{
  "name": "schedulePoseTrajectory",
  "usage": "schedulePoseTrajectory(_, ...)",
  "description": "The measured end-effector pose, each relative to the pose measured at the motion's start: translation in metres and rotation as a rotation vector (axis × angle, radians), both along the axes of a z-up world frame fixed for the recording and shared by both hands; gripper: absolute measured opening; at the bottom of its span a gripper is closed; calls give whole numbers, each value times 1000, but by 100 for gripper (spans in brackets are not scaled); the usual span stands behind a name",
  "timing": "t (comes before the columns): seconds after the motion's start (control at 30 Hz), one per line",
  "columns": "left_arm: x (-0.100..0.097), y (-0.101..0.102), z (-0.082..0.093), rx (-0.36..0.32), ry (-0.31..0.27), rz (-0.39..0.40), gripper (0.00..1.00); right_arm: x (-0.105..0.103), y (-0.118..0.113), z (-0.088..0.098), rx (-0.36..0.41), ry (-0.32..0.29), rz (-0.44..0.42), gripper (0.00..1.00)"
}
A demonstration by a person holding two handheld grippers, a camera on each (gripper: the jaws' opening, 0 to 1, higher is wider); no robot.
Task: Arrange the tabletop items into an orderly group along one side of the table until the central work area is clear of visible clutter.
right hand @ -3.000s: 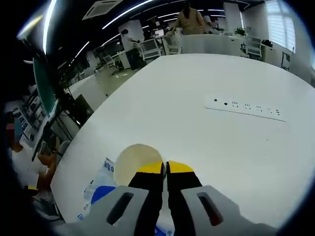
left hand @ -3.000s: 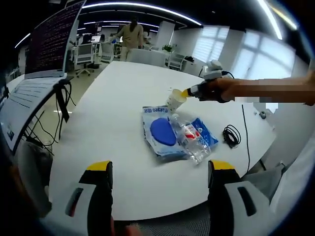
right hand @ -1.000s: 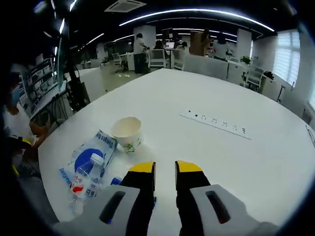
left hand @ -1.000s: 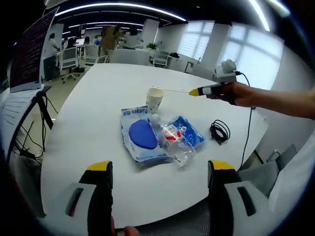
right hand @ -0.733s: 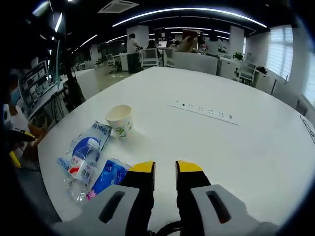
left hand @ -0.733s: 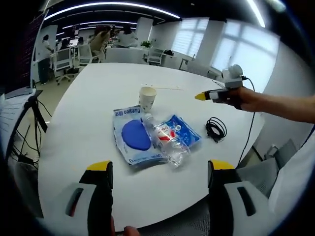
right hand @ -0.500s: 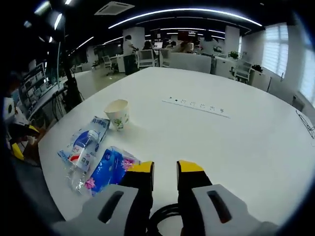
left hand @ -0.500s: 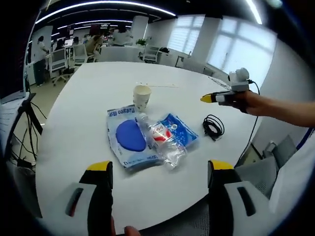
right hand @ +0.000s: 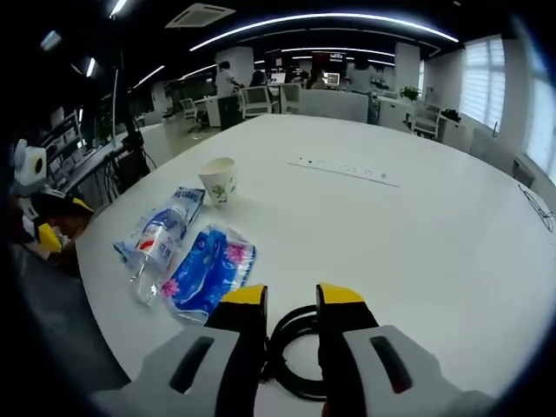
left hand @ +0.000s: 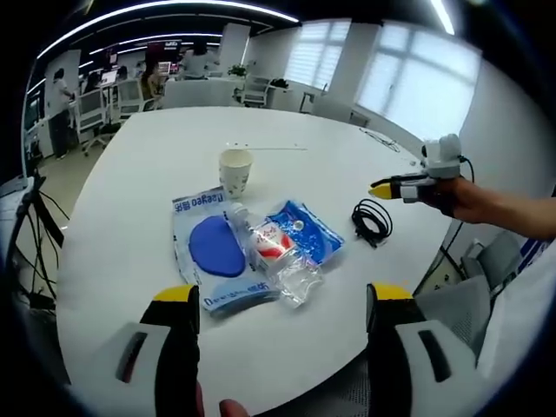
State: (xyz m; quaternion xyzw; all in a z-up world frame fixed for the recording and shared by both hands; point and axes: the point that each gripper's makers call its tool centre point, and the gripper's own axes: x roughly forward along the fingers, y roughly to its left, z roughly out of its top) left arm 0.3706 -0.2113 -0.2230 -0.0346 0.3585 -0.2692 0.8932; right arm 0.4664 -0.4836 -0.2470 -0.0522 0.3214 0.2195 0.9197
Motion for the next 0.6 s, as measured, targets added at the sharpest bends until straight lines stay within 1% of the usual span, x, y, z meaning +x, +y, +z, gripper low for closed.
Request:
schedulePoseTrajectory(0.13,3,0,-3,3,10,4,79,-10,1,1,39,1,-10,21)
schedulePoseTrajectory(0.3,6,0,-8,4,25,12,77,-22,5,1,48,-4,-5,21)
schedulePoseTrajectory(0.37,8,2,-10,20,36,19,76,-28,6,-2,47,2,6,22)
schedulePoseTrajectory(0.53,13,-1,-10,-3,44,30,77,-36,7,-6,56,11,7,23)
schedulePoseTrajectory(0.6,15,-3,-11,-3,45,27,77,-39,7,-7,62,16,1,23)
